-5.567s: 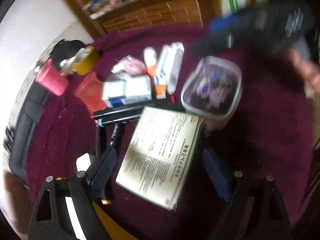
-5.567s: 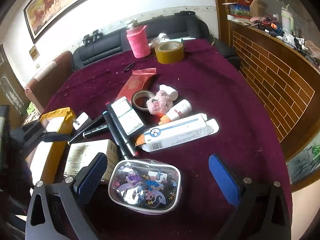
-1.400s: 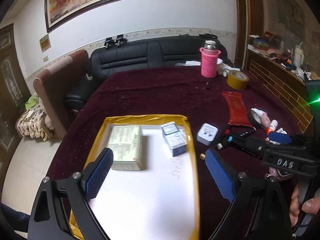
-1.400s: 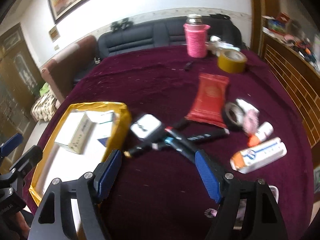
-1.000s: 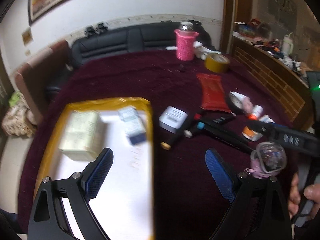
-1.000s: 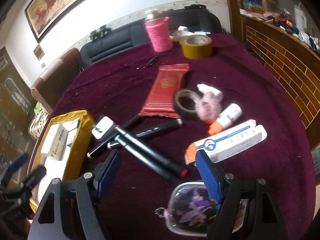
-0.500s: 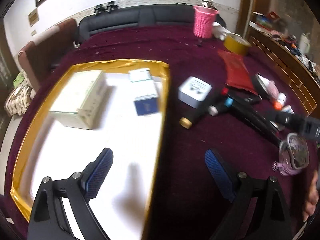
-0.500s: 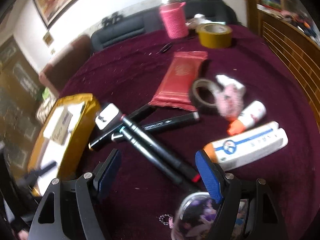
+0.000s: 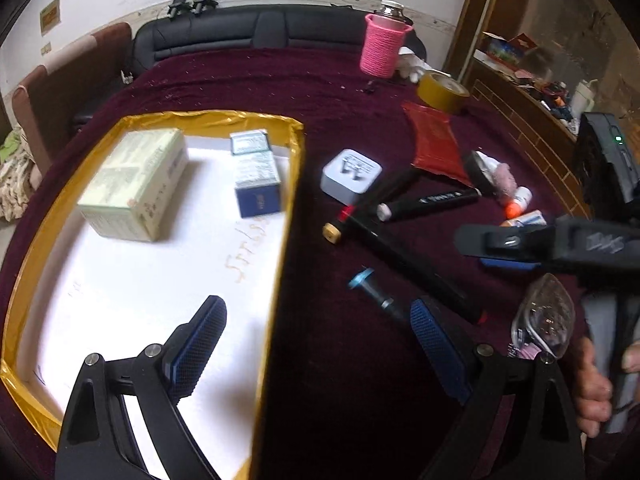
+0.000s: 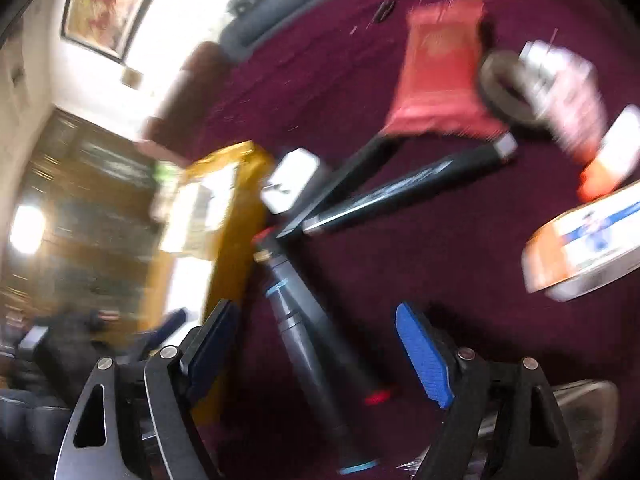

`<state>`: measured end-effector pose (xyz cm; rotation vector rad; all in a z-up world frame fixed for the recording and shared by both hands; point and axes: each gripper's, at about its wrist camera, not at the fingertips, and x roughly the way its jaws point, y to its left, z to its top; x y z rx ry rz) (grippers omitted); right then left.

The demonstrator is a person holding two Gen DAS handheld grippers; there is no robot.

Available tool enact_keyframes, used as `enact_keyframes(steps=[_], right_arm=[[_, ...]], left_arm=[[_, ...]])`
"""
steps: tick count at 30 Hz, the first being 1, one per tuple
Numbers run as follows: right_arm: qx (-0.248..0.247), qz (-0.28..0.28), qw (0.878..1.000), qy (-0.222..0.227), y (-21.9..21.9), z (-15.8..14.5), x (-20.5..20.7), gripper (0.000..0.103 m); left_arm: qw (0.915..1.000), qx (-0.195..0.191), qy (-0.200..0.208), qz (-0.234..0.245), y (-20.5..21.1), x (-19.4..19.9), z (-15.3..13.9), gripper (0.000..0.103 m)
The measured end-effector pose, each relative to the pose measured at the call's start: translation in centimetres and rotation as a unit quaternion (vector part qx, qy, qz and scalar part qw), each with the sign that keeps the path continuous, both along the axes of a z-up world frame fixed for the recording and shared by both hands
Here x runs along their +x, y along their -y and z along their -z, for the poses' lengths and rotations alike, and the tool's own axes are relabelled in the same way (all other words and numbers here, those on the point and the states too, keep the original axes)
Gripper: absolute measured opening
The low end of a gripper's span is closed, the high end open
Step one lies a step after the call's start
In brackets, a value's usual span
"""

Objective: Organize objects
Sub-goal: 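Move the right tool to the markers and grasp the red-capped black marker, then grasp a blue-capped black marker with the left tool while the right tool holds its marker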

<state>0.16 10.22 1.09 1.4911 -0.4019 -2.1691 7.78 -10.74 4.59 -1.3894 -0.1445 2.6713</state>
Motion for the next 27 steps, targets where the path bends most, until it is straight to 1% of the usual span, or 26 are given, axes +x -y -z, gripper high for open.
enact_keyframes(steps=[2,5,9,12,13,14,15,16,17,19,20,22,24,25,26,27], right_arm=[[0.032,-0.008,0.999,-0.015,0.5,0.0,0.5,0.086],[0.054,-0.028,0.997,-0.038,1.8,-0.3,1.6,0.086],[0.095,-0.076,0.989,-0.079,4.7,-0.3,2.9,0.082],[0.141,-0.101,0.979,-0.103,7.1,0.2,3.3,0.07],[0.16,-0.107,0.975,-0.112,7.9,0.5,3.3,0.06],[0.168,-0.108,0.973,-0.114,8.4,0.7,3.2,0.046],[0.177,-0.107,0.972,-0.114,8.8,1.0,2.9,0.037],[0.179,-0.103,0.972,-0.114,8.8,1.1,2.7,0.027],[0.176,-0.096,0.973,-0.112,8.6,1.0,2.6,0.023],[0.167,-0.067,0.979,-0.097,7.1,1.0,2.4,0.017],[0.167,-0.057,0.98,-0.092,6.8,0.9,2.4,0.017],[0.163,-0.029,0.983,-0.077,4.7,0.9,2.4,0.017],[0.155,-0.013,0.986,-0.066,3.2,1.0,2.4,0.017],[0.15,-0.006,0.987,-0.063,2.5,1.0,2.6,0.017],[0.146,-0.003,0.987,-0.062,2.4,1.0,2.5,0.017],[0.137,0.001,0.989,-0.057,1.7,1.2,2.6,0.017]], left_arm=[[0.9999,0.009,0.002,0.005,0.0,0.6,0.0,0.093],[0.9999,0.01,0.004,0.006,0.1,1.4,0.1,0.093],[0.9995,0.023,0.019,0.003,0.8,2.9,0.6,0.093],[0.9989,0.037,0.03,0.002,1.0,4.0,1.2,0.093],[0.9985,0.041,0.035,0.003,0.9,4.3,1.3,0.093],[0.9982,0.044,0.041,0.004,0.8,4.5,1.6,0.093],[0.9978,0.046,0.048,0.006,0.6,4.6,1.8,0.093],[0.9975,0.046,0.052,0.007,0.3,4.7,2.0,0.093],[0.9974,0.046,0.056,0.007,0.1,4.8,2.2,0.093],[0.9976,0.036,0.059,0.001,-0.3,4.7,2.4,0.093],[0.9978,0.029,0.06,-0.001,-0.6,4.6,2.5,0.093],[0.9981,0.015,0.06,-0.003,-1.3,4.2,2.8,0.093],[0.9984,0.0,0.056,-0.003,-2.0,3.9,2.9,0.093],[0.9986,0.0,0.053,0.003,-2.4,3.9,3.0,0.093],[0.9988,0.003,0.049,0.008,-2.7,3.8,2.9,0.09],[0.9989,0.006,0.044,0.015,-2.9,3.9,2.8,0.083]])
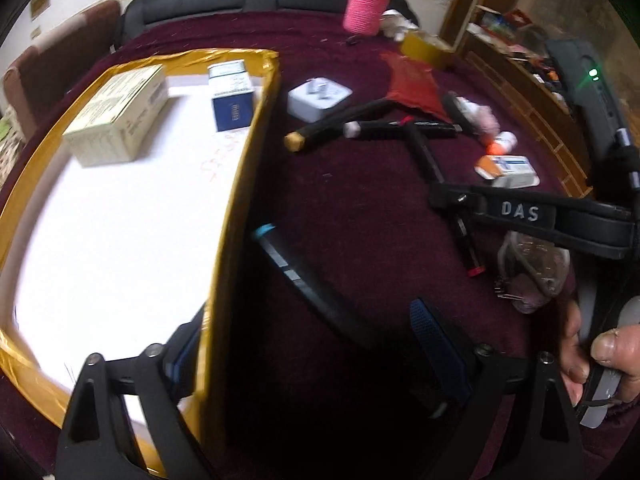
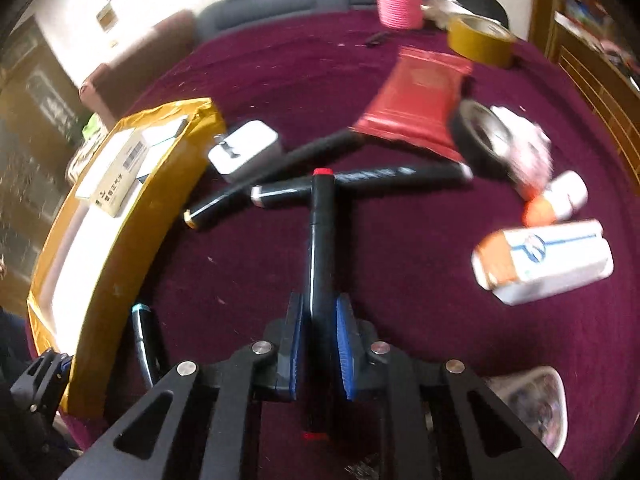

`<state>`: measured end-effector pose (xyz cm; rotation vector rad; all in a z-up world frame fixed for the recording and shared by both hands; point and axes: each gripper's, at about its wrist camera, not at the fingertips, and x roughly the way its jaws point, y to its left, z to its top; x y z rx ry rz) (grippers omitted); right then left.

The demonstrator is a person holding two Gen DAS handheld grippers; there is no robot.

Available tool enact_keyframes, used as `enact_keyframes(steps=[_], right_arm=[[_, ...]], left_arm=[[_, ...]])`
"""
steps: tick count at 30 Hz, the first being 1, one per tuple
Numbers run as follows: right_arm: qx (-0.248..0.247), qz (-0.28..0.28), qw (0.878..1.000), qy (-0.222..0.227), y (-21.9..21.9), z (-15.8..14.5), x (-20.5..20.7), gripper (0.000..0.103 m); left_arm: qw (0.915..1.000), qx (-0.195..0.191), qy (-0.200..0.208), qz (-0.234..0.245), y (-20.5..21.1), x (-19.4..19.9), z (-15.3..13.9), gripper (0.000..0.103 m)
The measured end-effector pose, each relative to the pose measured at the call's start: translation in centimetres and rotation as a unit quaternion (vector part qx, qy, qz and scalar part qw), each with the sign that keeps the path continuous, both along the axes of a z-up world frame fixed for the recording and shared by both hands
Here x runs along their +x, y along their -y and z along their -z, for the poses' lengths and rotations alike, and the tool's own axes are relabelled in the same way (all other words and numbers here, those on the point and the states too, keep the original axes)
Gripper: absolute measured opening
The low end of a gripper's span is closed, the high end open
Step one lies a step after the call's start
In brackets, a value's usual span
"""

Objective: Organize objects
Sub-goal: 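Grasp a blue-capped black marker with the left tool while the right tool holds its marker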

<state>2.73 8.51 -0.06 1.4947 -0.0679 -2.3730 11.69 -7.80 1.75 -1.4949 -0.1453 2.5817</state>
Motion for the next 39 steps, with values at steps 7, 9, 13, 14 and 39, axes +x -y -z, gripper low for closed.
enact_keyframes(steps=[7,9,13,14,39], right_arm=[[-0.016,0.002,1.0,-0.006,-0.4,-0.1,0.5,0.017],[-0.016,0.002,1.0,-0.011,-0.4,0.0,0.6,0.017],[-0.022,0.003,1.0,-0.011,-0.3,0.1,0.3,0.017],[-0.022,0.003,1.0,-0.011,-0.3,0.1,0.3,0.017],[-0.052,0.005,0.999,-0.005,-1.0,0.3,0.0,0.017]], left_arm=[[0.9963,0.057,-0.061,0.02,1.8,2.6,-2.8,0.074],[0.9944,0.065,-0.074,0.037,1.7,3.8,-3.5,0.074],[0.9953,0.034,-0.07,0.057,-0.2,4.5,-3.6,0.074],[0.9951,0.039,-0.066,0.062,-0.6,4.5,-3.8,0.074],[0.9897,-0.042,-0.025,0.134,-7.0,1.6,-1.0,0.058]])
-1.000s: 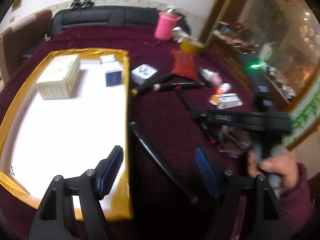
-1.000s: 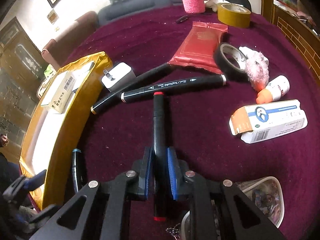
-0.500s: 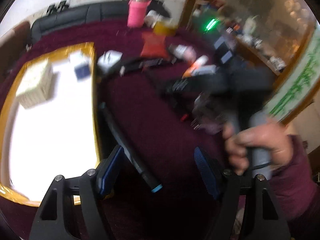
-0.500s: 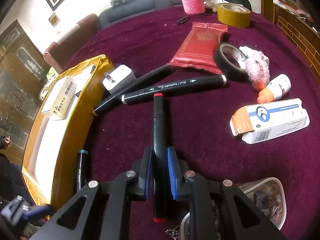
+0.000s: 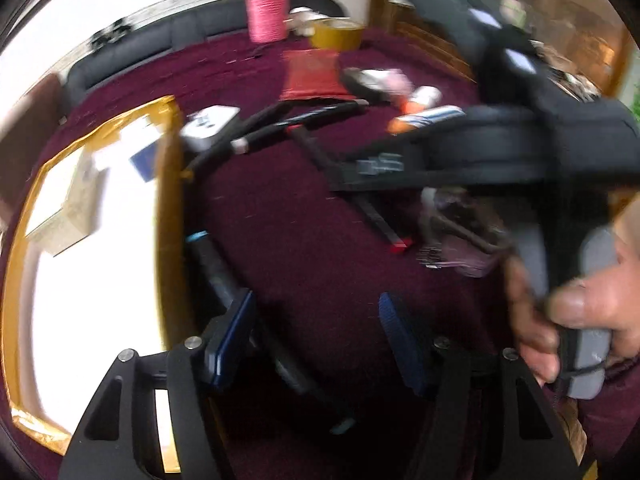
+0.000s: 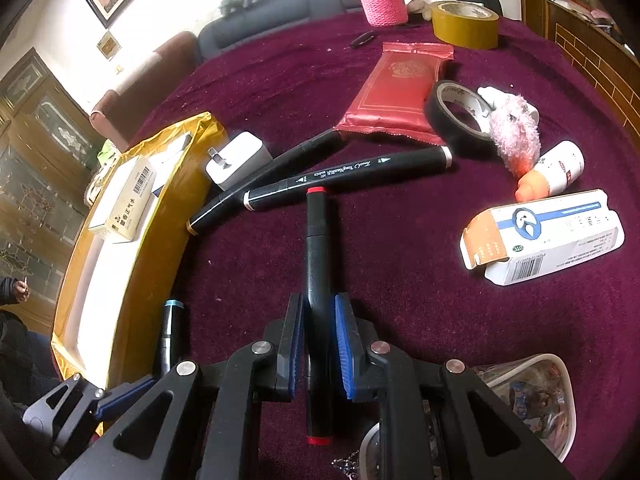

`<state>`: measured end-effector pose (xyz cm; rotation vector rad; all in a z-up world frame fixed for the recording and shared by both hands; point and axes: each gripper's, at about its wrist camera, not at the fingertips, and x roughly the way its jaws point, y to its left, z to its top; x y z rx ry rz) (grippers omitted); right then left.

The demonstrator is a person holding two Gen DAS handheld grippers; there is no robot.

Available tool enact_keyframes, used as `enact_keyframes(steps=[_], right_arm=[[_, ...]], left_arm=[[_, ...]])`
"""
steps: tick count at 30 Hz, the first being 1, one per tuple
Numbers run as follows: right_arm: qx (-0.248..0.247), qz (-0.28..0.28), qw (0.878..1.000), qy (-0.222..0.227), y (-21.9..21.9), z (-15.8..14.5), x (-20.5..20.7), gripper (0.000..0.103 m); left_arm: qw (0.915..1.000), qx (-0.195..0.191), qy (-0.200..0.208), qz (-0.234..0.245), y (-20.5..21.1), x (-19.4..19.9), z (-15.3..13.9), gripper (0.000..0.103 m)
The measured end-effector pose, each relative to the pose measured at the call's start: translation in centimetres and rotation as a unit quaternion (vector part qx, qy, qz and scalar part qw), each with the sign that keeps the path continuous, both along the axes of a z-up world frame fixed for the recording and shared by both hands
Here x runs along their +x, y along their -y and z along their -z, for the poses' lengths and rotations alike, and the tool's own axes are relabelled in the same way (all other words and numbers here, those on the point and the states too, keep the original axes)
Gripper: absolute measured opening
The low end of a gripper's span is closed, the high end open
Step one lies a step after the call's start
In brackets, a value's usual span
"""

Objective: Organize objects
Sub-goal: 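Grasp a blue-capped black marker with the left tool while the right tool holds its marker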

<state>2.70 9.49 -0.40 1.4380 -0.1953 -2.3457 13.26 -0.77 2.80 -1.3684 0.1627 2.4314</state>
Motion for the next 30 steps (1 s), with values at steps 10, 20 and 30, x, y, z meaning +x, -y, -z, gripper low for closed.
enact_keyframes(steps=[10,20,30], right_arm=[[-0.019,-0.002,1.0,0.004,-0.4,0.2,-0.3,0.017],[-0.025,-0.002,1.0,0.001,-0.6,0.3,-0.4,0.017],[-0.019,-0.005,1.0,-0.001,-0.4,0.2,-0.3,0.017]], left_arm=[[0.9921,0.121,0.024,-0.02,4.8,-0.4,-0.4,0.049],[0.9976,0.031,-0.007,-0.062,4.4,-0.6,-1.2,0.069],[0.996,-0.078,-0.033,-0.03,0.4,-0.4,0.7,0.031]])
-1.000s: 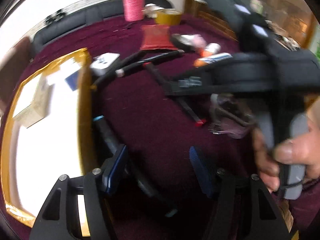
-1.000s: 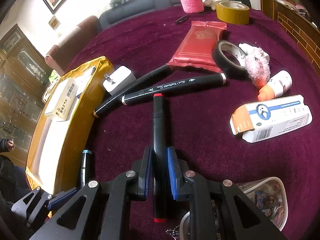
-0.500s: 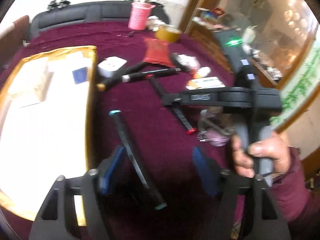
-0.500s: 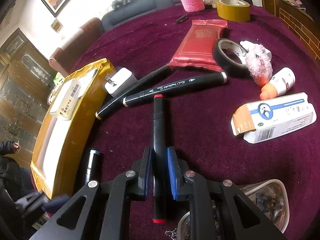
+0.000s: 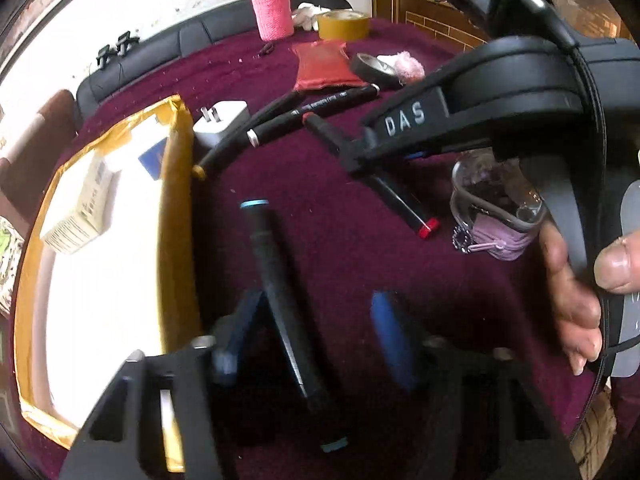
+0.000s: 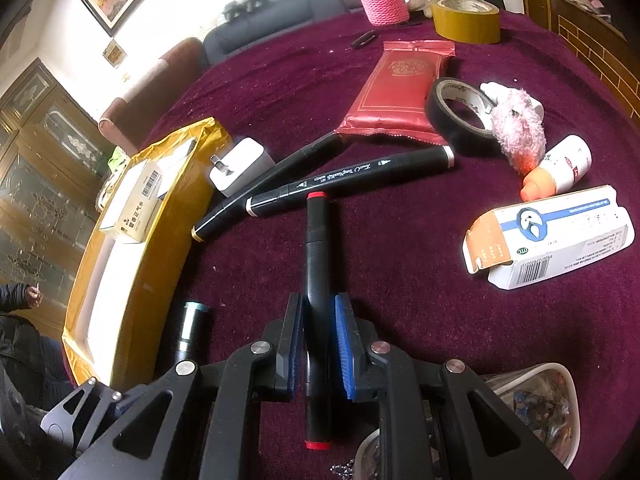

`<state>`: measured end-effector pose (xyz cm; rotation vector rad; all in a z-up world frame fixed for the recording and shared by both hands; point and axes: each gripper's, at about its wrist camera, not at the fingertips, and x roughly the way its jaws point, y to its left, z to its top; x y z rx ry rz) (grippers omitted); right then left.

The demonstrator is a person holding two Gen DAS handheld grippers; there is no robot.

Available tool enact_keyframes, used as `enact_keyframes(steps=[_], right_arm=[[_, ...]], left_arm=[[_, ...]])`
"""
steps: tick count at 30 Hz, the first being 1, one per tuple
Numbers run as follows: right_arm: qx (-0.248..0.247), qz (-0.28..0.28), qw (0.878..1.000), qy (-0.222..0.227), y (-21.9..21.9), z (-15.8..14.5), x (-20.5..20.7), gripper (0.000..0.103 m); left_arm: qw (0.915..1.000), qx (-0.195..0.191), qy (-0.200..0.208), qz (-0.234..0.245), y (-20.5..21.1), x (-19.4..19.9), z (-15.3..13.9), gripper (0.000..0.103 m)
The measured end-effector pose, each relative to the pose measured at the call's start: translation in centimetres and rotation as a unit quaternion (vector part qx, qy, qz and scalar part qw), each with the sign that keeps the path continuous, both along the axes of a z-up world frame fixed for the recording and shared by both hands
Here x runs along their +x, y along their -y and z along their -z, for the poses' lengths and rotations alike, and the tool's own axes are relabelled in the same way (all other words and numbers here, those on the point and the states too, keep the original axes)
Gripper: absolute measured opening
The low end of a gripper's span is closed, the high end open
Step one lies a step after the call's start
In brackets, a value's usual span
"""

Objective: Organize objects
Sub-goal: 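Grasp a blue-capped black marker with the left tool while the right tool holds its marker, then carry both markers over the tray, lower them in and open both tools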

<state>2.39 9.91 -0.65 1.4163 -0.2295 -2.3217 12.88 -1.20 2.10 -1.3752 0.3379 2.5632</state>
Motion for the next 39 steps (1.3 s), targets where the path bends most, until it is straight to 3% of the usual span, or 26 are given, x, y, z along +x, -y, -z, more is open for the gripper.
enact_keyframes(steps=[1,2,8,13,18,24,32,39], right_arm=[[0.004,-0.001,1.0,-0.001,0.1,0.0,0.0,0.017],[0.01,-0.002,1.0,-0.002,0.3,-0.1,0.0,0.017],[0.05,0.003,0.998,-0.024,1.8,-0.3,-0.2,0.017],[0.084,0.005,0.995,-0.047,2.7,-0.4,0.3,0.017],[0.054,0.023,0.997,-0.047,1.8,-1.6,1.3,0.016],[0.016,0.017,0.996,-0.083,2.3,-6.2,4.1,0.017],[-0.012,-0.052,0.992,-0.11,8.0,-10.7,6.1,0.017],[0.01,-0.075,0.989,-0.128,12.8,-12.2,5.7,0.022]], left_arm=[[0.9999,-0.008,-0.007,-0.008,0.4,-0.1,-0.1,0.019],[0.9999,-0.002,-0.006,-0.01,0.8,-0.3,-0.2,0.014],[0.9979,0.064,-0.001,-0.009,2.3,-0.1,-0.9,0.014],[0.9945,0.102,-0.024,-0.012,4.0,1.3,-2.4,0.014],[0.988,0.142,-0.052,-0.03,6.7,2.5,-4.6,0.014],[0.9771,0.181,-0.08,-0.078,12.1,3.7,-7.0,0.014],[0.9636,0.176,-0.111,-0.168,20.3,4.3,-7.8,0.014],[0.9605,0.147,-0.104,-0.212,24.9,2.4,-6.7,0.014]])
